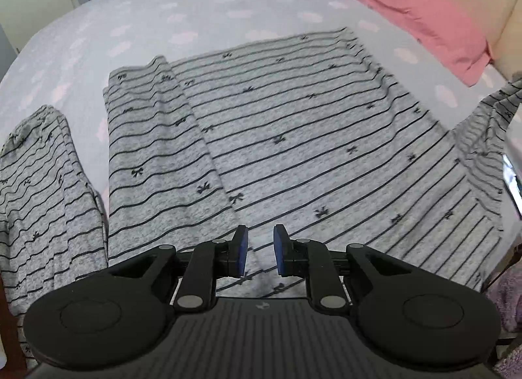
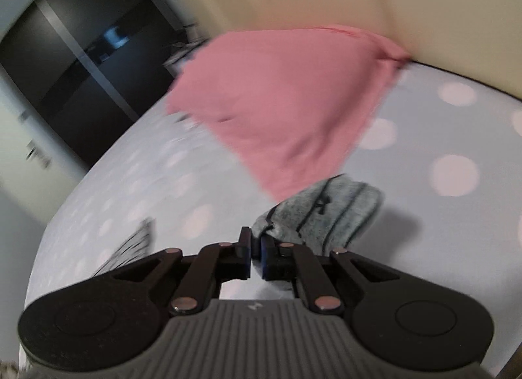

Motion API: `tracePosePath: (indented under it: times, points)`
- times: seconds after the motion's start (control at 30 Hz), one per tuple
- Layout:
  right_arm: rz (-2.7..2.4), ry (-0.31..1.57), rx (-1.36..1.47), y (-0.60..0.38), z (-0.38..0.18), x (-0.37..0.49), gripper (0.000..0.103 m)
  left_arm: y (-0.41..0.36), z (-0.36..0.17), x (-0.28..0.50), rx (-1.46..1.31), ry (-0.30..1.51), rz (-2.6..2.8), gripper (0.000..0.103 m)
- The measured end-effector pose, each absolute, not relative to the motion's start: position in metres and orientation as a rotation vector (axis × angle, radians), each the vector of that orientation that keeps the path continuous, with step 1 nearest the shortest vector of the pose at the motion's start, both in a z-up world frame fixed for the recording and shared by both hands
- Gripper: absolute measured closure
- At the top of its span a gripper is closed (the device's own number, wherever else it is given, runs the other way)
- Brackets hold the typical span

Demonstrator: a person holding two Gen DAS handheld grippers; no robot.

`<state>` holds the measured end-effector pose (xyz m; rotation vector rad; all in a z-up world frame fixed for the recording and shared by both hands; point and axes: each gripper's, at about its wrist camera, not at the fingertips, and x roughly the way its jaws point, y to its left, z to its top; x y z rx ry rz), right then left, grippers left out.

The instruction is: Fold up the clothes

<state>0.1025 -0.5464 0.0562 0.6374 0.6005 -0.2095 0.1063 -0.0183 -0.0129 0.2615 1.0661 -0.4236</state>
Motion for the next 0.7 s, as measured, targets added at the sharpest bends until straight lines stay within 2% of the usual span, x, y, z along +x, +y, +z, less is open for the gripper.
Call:
tracePosePath:
  times: [0.17,0.33,0.7]
  points:
    - [0.009,0.576,0.594,-0.462,0.083,0.079,0.096,-0.018,0.0,0.095,0.225,1.019,-0.446,0.088]
    - [0.185,0.585,0.579,-0.379,0.081,0.062,0.096,-0.02,0.006,0.084,0.184,0.99,-0.471,0.088]
    - [0.445,0.881,0.164,-0.213,-0.01,0.05,0.096,-0.028,-0.011,0.061,0.225,1.031,-0.515,0.088]
